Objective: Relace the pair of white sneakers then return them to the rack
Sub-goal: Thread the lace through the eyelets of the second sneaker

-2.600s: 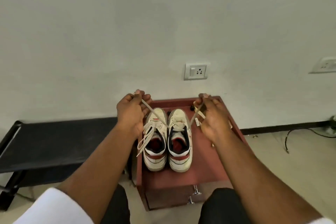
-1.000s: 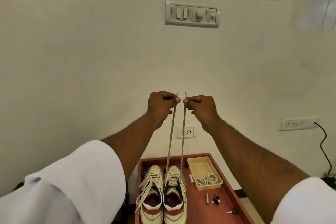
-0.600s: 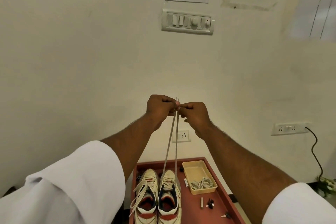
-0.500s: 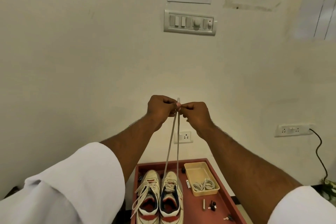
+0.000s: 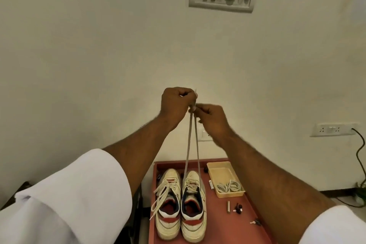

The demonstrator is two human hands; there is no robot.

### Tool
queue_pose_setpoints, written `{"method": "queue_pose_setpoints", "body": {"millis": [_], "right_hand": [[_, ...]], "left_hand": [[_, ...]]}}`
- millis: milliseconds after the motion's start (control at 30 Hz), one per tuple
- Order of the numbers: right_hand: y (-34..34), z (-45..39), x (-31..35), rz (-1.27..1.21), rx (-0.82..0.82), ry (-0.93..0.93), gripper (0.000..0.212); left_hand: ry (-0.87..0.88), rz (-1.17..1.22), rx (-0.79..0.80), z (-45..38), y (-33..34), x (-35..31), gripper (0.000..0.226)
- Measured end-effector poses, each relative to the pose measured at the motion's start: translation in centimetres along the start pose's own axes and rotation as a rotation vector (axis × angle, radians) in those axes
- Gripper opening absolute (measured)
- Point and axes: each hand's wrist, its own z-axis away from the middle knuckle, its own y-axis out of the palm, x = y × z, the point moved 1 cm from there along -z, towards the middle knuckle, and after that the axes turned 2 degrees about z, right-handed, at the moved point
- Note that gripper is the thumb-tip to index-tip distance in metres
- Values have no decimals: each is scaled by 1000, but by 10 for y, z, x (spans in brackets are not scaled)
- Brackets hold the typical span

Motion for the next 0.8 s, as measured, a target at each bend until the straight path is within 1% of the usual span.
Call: {"method": "queue_pose_setpoints", "body": {"millis": [133,200,233,267,300,333,367,400,433,467,500,533,567,600,633,700,733,800], "right_hand": [[30,14,-75,7,116,209,17],[38,27,-122,49,165,305,11],[40,34,-145,69,156,349,10],[40,40,-163,108,116,382,12],[41,43,-185,124,77,419,15],[38,44,-199,129,37,449,15],[36,47,-213,105,15,486,13],[32,51,-221,80,-10,515,20],[27,57,-228,57,-56,534,32],[21,67,-239,68,-139,564,38],[15,81,-247,90,-251,586,36],[9,96,-257,100,-344,614,27],[6,110,-261,88,-388,669,19],[6,118,-269,60,-381,737,15],[8,123,-278,17,-337,817,18],[11,119,-289,-42,-227,881,31],[12,115,-293,-73,-198,878,32],[17,110,-296,-135,-169,873,27]], "left_hand": [[-133,163,-161,-5,1,43,9],[-273,163,-186,-5,-2,88,5],[-364,91,-161,0,-5,114,10],[-450,-60,-120,8,-11,142,24],[-509,-273,-69,21,-17,171,37],[-508,-445,-27,35,-22,191,39],[-498,-525,6,54,-27,207,28],[-475,-527,40,76,-29,217,19],[-497,-508,75,98,-31,223,27],[-571,-469,96,121,-28,232,35],[-664,-422,127,141,-26,234,38],[-764,-371,175,158,-21,240,38],[-877,-305,232,170,-17,243,35],[-975,-223,269,174,-11,246,31],[-1060,-137,267,176,-5,249,26],[-1161,7,158,171,3,257,24],[-1174,51,94,169,6,261,23],[-1133,50,20,167,11,266,18]]}}
